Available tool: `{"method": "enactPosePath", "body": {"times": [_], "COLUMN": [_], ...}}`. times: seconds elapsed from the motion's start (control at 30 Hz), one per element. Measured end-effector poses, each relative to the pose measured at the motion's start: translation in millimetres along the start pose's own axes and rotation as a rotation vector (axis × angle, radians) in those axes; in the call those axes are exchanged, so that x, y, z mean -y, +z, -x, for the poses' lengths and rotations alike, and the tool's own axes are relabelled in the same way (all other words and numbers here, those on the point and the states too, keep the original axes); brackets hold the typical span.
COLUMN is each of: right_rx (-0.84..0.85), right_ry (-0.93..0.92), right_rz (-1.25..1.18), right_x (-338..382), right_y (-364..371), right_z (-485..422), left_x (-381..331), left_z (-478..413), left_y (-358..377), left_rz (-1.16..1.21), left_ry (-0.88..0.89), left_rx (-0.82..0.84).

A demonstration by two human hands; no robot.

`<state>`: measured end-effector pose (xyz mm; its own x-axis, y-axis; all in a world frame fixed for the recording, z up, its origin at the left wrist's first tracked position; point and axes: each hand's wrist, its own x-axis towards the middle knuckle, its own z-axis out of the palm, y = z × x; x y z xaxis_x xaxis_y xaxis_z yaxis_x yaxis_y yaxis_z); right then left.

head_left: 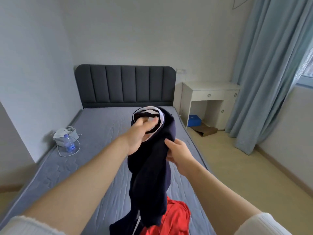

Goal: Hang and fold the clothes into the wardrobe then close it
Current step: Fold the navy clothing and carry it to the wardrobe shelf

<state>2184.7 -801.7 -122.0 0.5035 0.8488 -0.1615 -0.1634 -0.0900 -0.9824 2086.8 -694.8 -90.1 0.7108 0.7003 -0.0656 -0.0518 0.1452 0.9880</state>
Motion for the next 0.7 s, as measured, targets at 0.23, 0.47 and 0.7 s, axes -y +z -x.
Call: {"method": "enactPosePath", "body": {"times": [0.23,0.47,0.7], "right_rx": [-0.153,-0.155,0.154], "right_ry": [0.028,0.082,-0.180], "right_rz": [-0.380,-0.087,0.046], "right_x": [43.2,14.0,-18.1], "right_y": [3.4,-5.2,11.3], "right_z": [-14.0,-11.2,9.5], "left_x": [54.4,30.4,-5.8], "left_z": [28.0,20.0,2.4], "left_y": [-36.0,-20.7,1.5], "left_rz": [-0.322,0.082,0.336], "left_ry": [-0.390,-0.493,-0.294], "left_rx": [0.205,-0.118,-0.266]}}
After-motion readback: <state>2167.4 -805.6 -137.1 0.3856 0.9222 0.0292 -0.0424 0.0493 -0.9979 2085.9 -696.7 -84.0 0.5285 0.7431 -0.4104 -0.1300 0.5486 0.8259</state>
